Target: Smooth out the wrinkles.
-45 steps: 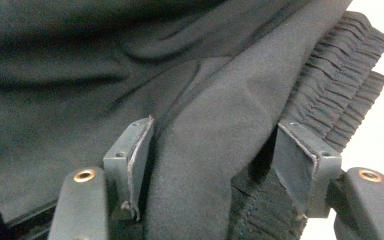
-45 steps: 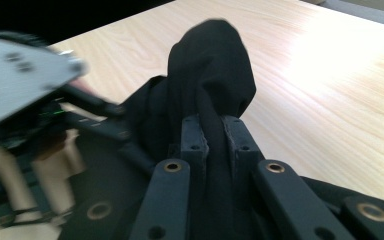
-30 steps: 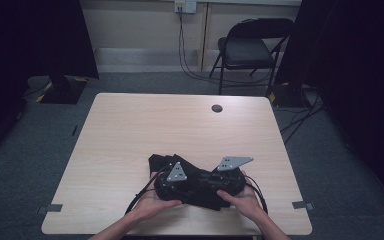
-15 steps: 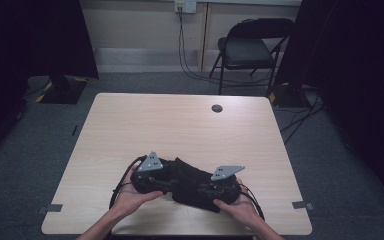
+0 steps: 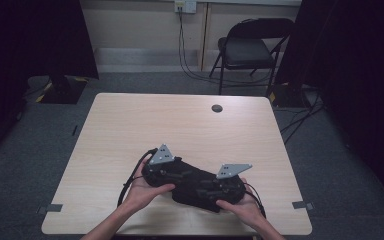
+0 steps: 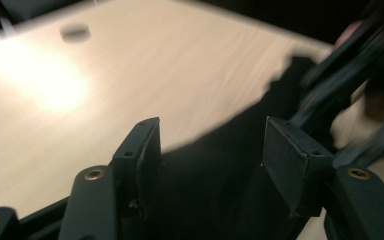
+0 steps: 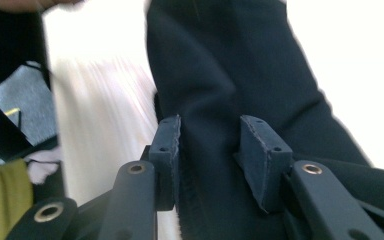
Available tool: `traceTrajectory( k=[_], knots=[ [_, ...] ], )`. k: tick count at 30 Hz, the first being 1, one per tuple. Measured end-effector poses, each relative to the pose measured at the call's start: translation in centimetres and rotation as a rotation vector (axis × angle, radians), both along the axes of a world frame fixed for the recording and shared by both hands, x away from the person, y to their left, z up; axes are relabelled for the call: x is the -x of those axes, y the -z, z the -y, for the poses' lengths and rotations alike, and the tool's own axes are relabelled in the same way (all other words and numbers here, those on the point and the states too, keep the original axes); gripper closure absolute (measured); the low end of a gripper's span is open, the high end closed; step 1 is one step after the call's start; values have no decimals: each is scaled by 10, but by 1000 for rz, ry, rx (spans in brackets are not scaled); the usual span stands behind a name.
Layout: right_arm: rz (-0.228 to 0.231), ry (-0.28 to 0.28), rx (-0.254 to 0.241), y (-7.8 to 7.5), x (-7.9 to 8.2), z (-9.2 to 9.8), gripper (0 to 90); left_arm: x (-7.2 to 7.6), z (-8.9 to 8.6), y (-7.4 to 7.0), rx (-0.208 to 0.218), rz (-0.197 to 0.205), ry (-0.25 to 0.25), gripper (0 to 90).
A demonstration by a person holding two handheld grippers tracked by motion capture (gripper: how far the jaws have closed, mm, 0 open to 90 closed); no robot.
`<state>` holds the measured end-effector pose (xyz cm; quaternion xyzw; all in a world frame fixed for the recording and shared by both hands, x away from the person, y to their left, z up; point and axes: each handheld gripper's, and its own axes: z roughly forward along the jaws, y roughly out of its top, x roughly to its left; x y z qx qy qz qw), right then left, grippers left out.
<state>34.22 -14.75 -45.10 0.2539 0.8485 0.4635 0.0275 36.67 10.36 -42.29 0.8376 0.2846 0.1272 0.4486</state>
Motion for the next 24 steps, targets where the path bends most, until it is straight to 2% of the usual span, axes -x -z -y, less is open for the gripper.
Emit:
traceTrajectory(
  k=[1, 2, 3, 4, 5, 6, 7, 8, 9, 10, 11, 13, 14, 15, 16, 18, 19, 21, 24],
  knots=[
    [12, 48, -34, -14, 0, 10, 651, -4, -2, 15, -44, -24, -11, 388],
    [14, 69, -57, -18, -1, 14, 657, -6, -2, 20, -61, -65, 16, 386],
    [19, 98, -85, -23, -4, 19, 671, -6, -3, 23, -73, -85, 47, 368],
    [19, 98, -85, -23, -4, 19, 671, -6, -3, 23, -73, -85, 47, 357],
    [30, 117, -91, -26, -6, 23, 680, -3, -6, 28, -91, -82, 77, 357],
    [45, 164, -77, -31, -14, 30, 682, -3, -8, 29, -83, -86, 86, 359],
    [41, 178, -77, -32, -17, 32, 681, -3, -8, 30, -81, -91, 94, 350],
    [12, 189, -63, -28, -22, 33, 675, -2, -9, 30, -90, -92, 96, 343],
    [12, 189, -63, -28, -22, 33, 675, -2, -9, 30, -86, -89, 93, 343],
    [1, 187, -42, -24, -21, 32, 672, -1, -8, 31, -87, -84, 90, 341],
    [-19, 179, -11, -19, -18, 29, 664, -1, -8, 32, -89, -78, 87, 338],
    [-25, 144, 33, -10, -5, 25, 620, 0, -8, 31, -86, -73, 87, 335],
    [-34, 155, 65, -1, 6, 26, 547, 1, -11, 29, -55, -81, 80, 329],
    [-48, 164, 59, 3, 10, 29, 534, 1, -11, 29, -55, -81, 80, 326],
    [-56, 173, 64, 7, 13, 32, 516, 1, -14, 29, -24, -104, 79, 325],
    [-56, 187, 75, 10, 14, 34, 481, 1, -14, 30, -33, -107, 81, 326],
    [-58, 195, 84, 13, 16, 36, 463, 3, -14, 32, -60, -97, 93, 328],
    [-48, 232, 103, 14, 18, 39, 435, 5, -13, 36, -85, -95, 101, 329],
    [-64, 250, 144, 24, 17, 36, 435, 4, -12, 41, -74, -122, 104, 330]
  ],
)
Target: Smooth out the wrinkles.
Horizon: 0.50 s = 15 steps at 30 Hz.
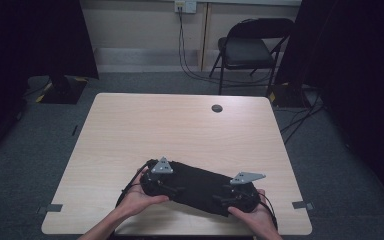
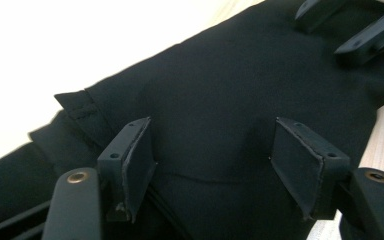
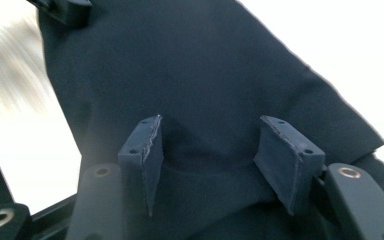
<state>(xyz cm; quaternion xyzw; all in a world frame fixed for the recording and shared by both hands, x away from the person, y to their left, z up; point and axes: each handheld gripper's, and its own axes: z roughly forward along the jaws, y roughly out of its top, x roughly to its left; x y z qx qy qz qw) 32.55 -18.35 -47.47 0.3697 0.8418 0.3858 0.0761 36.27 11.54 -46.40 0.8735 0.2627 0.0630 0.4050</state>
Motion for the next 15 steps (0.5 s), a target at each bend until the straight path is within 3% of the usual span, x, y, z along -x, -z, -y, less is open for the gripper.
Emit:
traceTrajectory(
  k=[4, 7, 13, 15],
  knots=[
    [-7, 2, 14, 4, -4, -4, 419, -3, -2, 6, 24, -34, -1, 333],
    [-4, 3, 20, 6, -9, -6, 401, -5, 0, 8, 21, -11, -1, 332],
    [40, 27, 17, 8, -24, -6, 401, -17, 0, 11, 44, 6, -51, 333],
    [56, 38, 13, 9, -31, -6, 401, -21, 2, 12, 35, 29, -72, 333]
  ],
)
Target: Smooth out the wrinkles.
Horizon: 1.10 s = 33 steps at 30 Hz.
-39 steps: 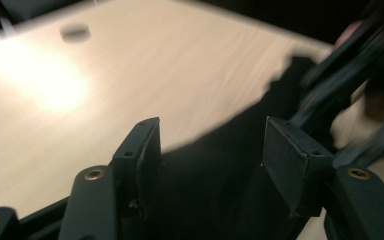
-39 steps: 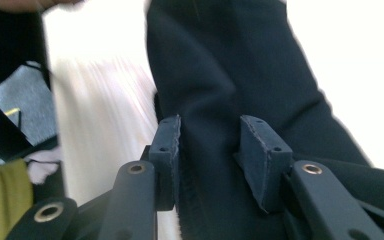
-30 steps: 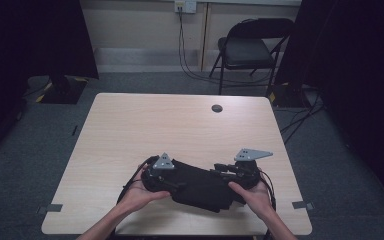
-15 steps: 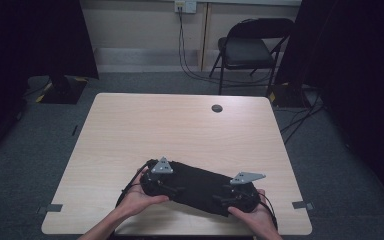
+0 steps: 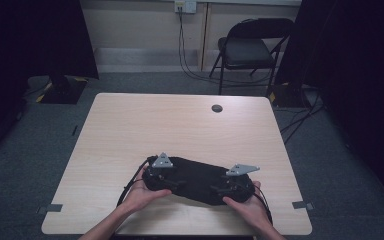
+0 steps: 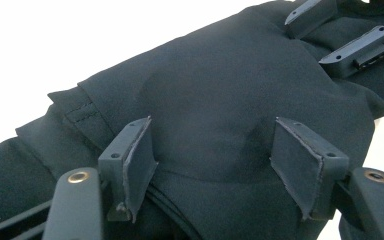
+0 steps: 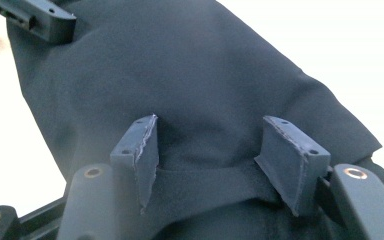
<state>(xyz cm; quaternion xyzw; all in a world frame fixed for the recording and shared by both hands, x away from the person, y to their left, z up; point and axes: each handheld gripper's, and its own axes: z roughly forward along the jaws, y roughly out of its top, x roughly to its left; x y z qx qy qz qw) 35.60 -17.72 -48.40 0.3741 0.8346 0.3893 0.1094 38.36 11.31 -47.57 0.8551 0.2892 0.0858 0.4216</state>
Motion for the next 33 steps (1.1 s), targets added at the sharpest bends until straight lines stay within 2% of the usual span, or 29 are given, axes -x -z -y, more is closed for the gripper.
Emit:
traceTrajectory(
  k=[3, 5, 7, 8, 10, 11, 12, 14, 16, 18, 19, 24, 27, 28, 30, 31, 32, 33],
  knots=[
    [33, 28, -2, 2, -15, -1, 403, -5, 1, 0, -3, 5, -29, 333],
    [41, 34, -1, 3, -18, -1, 403, -7, 1, 0, -11, 6, -30, 333],
    [33, 48, -27, 6, -28, 0, 406, -11, 1, 0, -13, 7, -43, 333],
    [38, 47, -21, 6, -32, -1, 406, -13, 1, 0, -4, 9, -51, 333],
    [54, 52, -13, 6, -39, -4, 407, -20, -2, 0, -17, 19, -64, 333],
    [61, 61, -26, 8, -46, -7, 408, -23, -3, -1, -18, 19, -72, 333],
    [65, 63, -26, 8, -49, -9, 407, -26, -5, 0, -16, 28, -78, 333],
    [72, 68, -23, 8, -57, -13, 408, -36, -11, 5, 27, 32, -118, 334],
    [79, 80, -30, 9, -65, -17, 409, -38, -12, 5, 20, 49, -144, 335],
    [82, 86, -32, 10, -68, -18, 410, -40, -13, 5, 13, 48, -153, 334],
    [89, 91, -41, 11, -75, -22, 412, -43, -14, 4, 7, 49, -154, 334],
    [88, 99, -32, 10, -78, -25, 412, -49, -15, 5, 22, 39, -176, 334],
    [68, 102, -35, 8, -79, -24, 410, -49, -16, 1, 51, 28, -190, 335],
    [42, 84, -37, 2, -81, -22, 404, -49, -18, -1, 54, 35, -183, 346],
    [32, 88, -46, -1, -81, -20, 390, -48, -22, -6, 87, 36, -199, 359],
    [25, 93, -54, -6, -81, -18, 345, -50, -25, -14, 95, 14, -199, 360],
    [25, 93, -54, -6, -81, -18, 345, -50, -25, -14, 95, 14, -199, 357],
    [32, 93, -60, -12, -80, -16, 327, -50, -29, -24, 106, 30, -193, 343]
  ],
)
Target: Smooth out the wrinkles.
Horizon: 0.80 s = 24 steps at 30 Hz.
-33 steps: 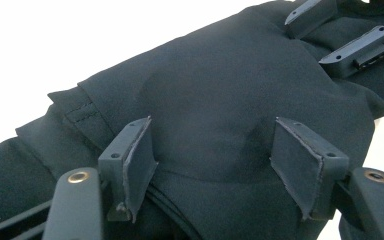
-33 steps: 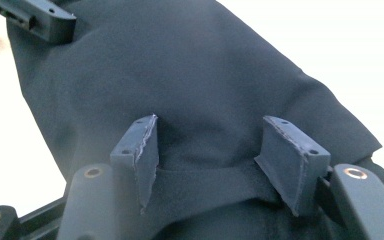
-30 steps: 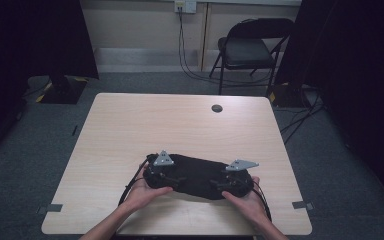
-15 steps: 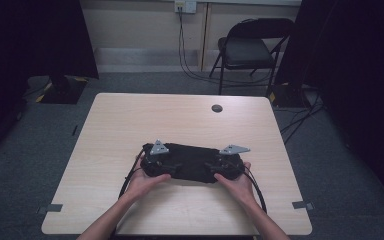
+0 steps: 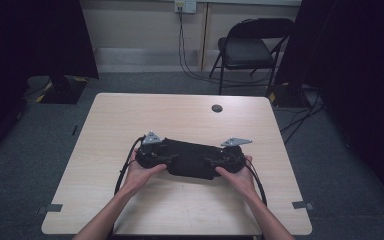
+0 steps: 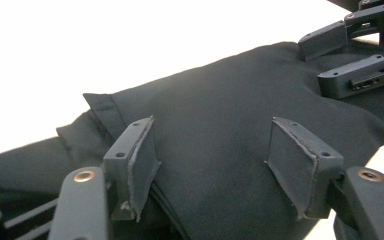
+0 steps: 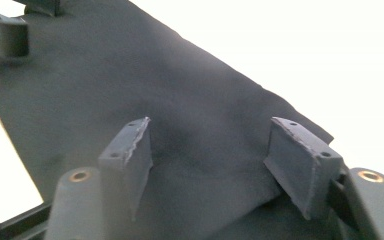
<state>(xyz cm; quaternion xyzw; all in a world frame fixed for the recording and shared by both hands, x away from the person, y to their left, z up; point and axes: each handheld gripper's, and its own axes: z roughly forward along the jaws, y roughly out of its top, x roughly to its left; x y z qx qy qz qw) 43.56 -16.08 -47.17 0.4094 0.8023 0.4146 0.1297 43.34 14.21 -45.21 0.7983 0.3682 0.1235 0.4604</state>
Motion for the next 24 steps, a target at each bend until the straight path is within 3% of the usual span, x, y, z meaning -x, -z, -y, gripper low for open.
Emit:
traceTrajectory(
  k=[7, 8, 13, 14, 17, 18, 20, 21, 23, 24],
  knots=[
    [58, 22, -49, -26, 12, 17, 307, 9, -19, -21, -44, 31, -16, 312],
    [77, 39, -62, -32, 17, 27, 296, 12, -23, -21, -56, 31, -18, 305],
    [88, 82, -61, -40, 29, 51, 282, 28, -46, -18, -79, 23, -30, 301],
    [94, 103, -61, -41, 35, 60, 285, 33, -54, -16, -102, 14, -45, 301],
    [96, 114, -45, -41, 42, 70, 283, 38, -66, -13, -107, 4, -69, 316],
    [90, 141, -57, -38, 48, 81, 278, 41, -71, -12, -118, 1, -81, 317],
    [90, 153, -53, -36, 50, 87, 277, 45, -81, -8, -148, -11, -88, 317],
    [73, 176, -41, -30, 53, 98, 280, 48, -91, -5, -174, -18, -91, 321],
    [59, 178, -37, -27, 53, 102, 279, 48, -98, -3, -182, -23, -106, 326],
    [43, 184, -8, -21, 54, 107, 278, 48, -104, 0, -188, -37, -121, 325]
  ],
)
